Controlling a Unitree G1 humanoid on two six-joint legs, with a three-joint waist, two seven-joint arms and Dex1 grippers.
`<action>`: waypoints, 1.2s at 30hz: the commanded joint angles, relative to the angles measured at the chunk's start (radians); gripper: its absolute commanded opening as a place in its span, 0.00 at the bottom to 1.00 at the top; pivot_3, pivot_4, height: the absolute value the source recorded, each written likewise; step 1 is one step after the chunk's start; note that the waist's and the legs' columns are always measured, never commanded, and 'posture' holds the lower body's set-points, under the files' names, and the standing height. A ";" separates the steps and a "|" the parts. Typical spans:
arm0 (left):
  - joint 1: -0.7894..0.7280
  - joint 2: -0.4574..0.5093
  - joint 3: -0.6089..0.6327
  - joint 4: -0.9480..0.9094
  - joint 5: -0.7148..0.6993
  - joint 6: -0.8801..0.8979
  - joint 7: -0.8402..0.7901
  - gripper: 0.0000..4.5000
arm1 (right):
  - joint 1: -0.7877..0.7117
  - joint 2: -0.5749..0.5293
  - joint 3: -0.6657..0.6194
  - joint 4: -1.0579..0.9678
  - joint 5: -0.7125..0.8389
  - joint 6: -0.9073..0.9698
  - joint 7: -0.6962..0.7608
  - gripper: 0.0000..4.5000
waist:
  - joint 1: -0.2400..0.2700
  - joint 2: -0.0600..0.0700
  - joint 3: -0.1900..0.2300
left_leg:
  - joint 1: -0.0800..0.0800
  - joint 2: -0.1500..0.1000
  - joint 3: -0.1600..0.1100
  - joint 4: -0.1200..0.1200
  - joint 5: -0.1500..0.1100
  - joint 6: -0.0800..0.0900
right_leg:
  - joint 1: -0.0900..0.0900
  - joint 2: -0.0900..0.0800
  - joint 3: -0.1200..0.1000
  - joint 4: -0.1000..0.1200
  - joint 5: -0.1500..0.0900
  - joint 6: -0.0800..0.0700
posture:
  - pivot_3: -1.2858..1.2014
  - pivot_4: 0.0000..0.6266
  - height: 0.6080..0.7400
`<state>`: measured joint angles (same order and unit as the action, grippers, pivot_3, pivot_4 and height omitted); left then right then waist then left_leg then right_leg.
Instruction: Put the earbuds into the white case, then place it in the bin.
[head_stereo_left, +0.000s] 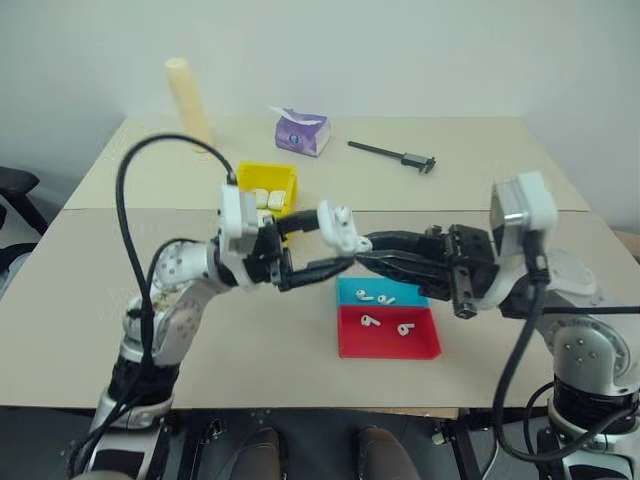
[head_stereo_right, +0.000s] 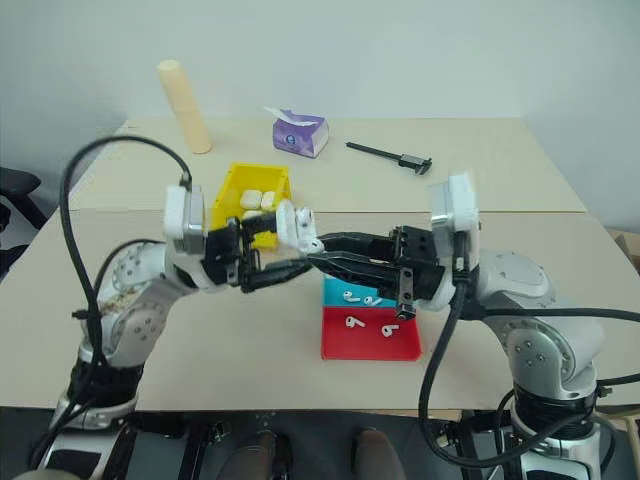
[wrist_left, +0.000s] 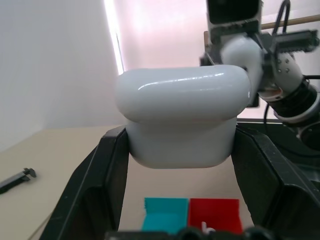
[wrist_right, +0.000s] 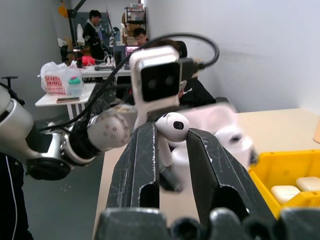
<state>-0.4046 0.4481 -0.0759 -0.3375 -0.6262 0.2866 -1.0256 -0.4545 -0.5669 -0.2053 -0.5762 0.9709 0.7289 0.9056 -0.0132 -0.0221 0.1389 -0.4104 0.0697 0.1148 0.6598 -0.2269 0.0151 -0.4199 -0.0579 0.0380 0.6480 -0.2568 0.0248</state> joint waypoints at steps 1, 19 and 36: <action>0.017 0.002 0.006 -0.065 0.001 -0.038 -0.009 0.62 | -0.043 -0.016 -0.055 0.005 0.085 -0.024 -0.017 0.14 | 0.001 0.000 0.000 | 0.000 0.000 0.000 0.000 0.000 0.000 | 0.000 0.000 0.000 0.000 0.000 0.000 | 0.52 0.24 1.00; 0.013 -0.016 0.000 -0.050 0.029 -0.061 -0.013 0.62 | 0.014 -0.058 0.054 -0.003 -0.009 -0.053 0.004 0.14 | 0.001 0.000 0.000 | 0.000 0.000 0.000 0.000 0.000 0.000 | 0.000 0.000 0.000 0.000 0.000 0.000 | 0.52 0.24 1.00; 0.014 -0.025 0.001 -0.061 0.036 -0.064 -0.008 0.62 | 0.037 -0.071 0.109 -0.017 -0.044 -0.085 0.013 0.14 | 0.001 0.000 0.000 | 0.000 0.000 0.000 0.000 0.000 0.000 | 0.000 0.000 0.000 0.000 0.000 0.000 | 0.52 0.24 1.00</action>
<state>-0.3786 0.4270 -0.0859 -0.3733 -0.5778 0.2464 -1.0360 -0.4184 -0.6299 -0.0918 -0.5716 0.9275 0.6654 0.9144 -0.0122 -0.0221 0.1389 -0.4104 0.0696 0.1143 0.6599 -0.2270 0.0152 -0.4196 -0.0578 0.0380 0.6477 -0.2569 0.0250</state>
